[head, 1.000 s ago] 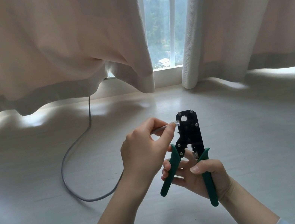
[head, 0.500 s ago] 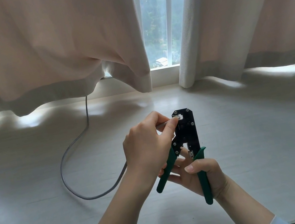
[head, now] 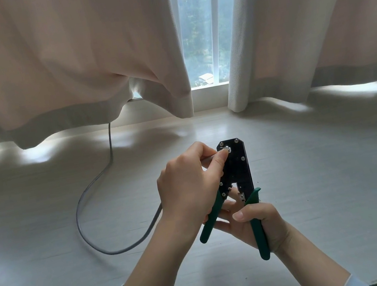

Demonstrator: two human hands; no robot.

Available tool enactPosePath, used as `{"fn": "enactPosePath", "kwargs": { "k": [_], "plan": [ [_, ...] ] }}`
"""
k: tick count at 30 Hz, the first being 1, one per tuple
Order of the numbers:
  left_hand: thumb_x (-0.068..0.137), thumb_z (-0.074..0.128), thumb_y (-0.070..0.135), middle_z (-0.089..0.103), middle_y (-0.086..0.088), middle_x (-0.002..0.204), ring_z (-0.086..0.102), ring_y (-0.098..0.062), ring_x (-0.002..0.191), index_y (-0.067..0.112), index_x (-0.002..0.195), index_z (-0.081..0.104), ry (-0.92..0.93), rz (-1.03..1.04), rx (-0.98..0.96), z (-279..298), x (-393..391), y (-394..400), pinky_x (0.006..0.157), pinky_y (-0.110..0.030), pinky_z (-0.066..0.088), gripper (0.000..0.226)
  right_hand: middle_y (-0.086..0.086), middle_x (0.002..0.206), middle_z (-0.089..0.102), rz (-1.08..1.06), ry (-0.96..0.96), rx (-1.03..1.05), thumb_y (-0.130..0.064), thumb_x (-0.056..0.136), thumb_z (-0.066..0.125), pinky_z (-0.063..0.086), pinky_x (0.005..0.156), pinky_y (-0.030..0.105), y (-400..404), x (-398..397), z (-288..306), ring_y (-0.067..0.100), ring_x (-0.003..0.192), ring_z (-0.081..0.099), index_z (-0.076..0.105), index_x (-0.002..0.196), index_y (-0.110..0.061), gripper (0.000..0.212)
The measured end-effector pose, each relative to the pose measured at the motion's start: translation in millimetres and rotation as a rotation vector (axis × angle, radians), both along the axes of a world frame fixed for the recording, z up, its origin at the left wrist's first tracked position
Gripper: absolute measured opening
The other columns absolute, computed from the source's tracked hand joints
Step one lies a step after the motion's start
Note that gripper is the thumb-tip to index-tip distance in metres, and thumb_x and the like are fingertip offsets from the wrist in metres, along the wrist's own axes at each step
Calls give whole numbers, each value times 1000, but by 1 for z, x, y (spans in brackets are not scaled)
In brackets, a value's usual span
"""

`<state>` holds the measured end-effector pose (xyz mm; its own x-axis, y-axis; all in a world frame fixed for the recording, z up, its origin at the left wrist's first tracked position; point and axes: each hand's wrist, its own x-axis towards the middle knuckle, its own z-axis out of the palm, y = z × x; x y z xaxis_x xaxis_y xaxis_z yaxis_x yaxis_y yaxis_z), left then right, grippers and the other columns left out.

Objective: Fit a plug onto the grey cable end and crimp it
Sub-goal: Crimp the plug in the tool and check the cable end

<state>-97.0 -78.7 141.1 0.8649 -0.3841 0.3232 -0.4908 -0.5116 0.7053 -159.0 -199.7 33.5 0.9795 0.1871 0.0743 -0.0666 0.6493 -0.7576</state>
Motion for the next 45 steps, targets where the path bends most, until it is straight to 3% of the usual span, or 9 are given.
{"fn": "enactPosePath", "kwargs": {
  "k": [3, 8, 12, 16, 19, 29, 45],
  "plan": [
    [86, 56, 57, 71, 13, 72, 69, -18, 70, 28, 80, 64, -1, 2, 5, 0, 0, 0, 71, -40, 53, 31, 27, 127, 37, -16, 0, -34, -1, 72, 50, 28, 113, 57, 0, -1, 0, 41, 116, 43, 58, 123, -13, 53],
    [86, 56, 57, 71, 13, 72, 69, -18, 72, 27, 80, 64, 2, 1, 15, 0, 0, 0, 71, -40, 53, 31, 26, 128, 33, -20, -16, -55, 0, 72, 49, 24, 114, 58, 0, -2, 1, 40, 117, 41, 61, 120, -16, 51],
    [86, 56, 57, 71, 12, 72, 69, -18, 72, 27, 80, 64, 4, 0, 23, 0, 0, 0, 72, -40, 53, 31, 28, 127, 36, -39, 1, -46, 0, 71, 51, 27, 114, 57, 0, -2, 2, 41, 117, 42, 57, 126, -12, 56],
    [87, 56, 56, 71, 11, 73, 69, -19, 72, 27, 80, 63, 8, 10, 37, 0, 1, 0, 73, -40, 53, 31, 29, 128, 38, -44, 14, -83, -1, 71, 52, 30, 113, 54, 2, -2, 3, 43, 118, 42, 64, 116, -17, 49],
    [87, 55, 56, 71, 11, 73, 69, -19, 72, 27, 80, 63, -11, 19, 43, 0, 1, -1, 71, -39, 52, 31, 29, 126, 40, -50, 29, -77, -2, 71, 53, 34, 112, 52, 1, -2, 3, 42, 117, 43, 59, 124, -14, 55],
    [86, 56, 56, 71, 11, 72, 64, -17, 70, 27, 79, 63, -31, 49, 17, -3, 0, -3, 62, -31, 45, 31, 27, 123, 42, -90, 25, -92, -1, 70, 53, 28, 113, 58, 2, -1, 2, 40, 116, 45, 57, 126, -12, 57],
    [86, 57, 56, 72, 9, 73, 65, -22, 78, 25, 79, 63, -5, 68, 4, -5, -1, -2, 67, -36, 51, 32, 27, 121, 44, -109, 38, -91, -3, 70, 56, 34, 111, 54, 7, 0, 3, 39, 113, 48, 60, 120, -12, 50]
  ]
}}
